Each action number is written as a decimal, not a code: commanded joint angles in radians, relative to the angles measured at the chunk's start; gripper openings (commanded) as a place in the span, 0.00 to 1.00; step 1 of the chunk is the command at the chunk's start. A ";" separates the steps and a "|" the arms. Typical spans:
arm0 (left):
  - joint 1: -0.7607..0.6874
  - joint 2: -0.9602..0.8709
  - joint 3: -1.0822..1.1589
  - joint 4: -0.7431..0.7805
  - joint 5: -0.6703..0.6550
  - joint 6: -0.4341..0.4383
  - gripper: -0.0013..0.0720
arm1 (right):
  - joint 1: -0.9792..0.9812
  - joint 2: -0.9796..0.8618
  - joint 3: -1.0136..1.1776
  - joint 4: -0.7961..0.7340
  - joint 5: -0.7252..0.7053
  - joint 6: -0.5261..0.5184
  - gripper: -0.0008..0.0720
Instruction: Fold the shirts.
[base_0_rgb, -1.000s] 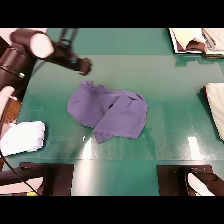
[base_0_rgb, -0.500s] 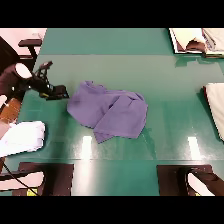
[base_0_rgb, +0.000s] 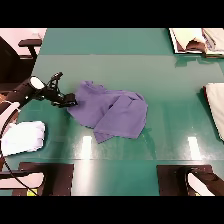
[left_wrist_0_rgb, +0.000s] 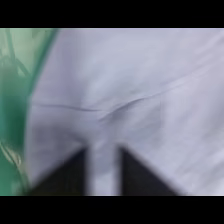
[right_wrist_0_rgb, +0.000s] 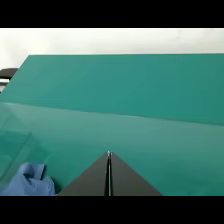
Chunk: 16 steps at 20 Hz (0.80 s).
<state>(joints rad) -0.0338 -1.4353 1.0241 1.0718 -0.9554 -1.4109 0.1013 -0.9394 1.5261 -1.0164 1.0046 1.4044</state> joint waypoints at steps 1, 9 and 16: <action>-0.015 0.003 0.054 0.000 0.002 0.006 0.05 | -0.014 0.000 -0.009 -0.006 0.098 0.000 0.03; -0.015 0.066 0.234 0.164 -0.028 -0.001 0.31 | -0.123 0.000 -0.415 0.003 0.326 0.020 0.03; -0.015 -0.121 0.234 0.199 -0.058 -0.056 0.82 | -0.089 0.000 -0.520 0.057 0.287 0.019 0.03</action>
<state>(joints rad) -0.0502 -1.4876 1.2541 1.2568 -0.9939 -1.4540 -0.0021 -0.9394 1.0374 -0.9745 1.2964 1.4235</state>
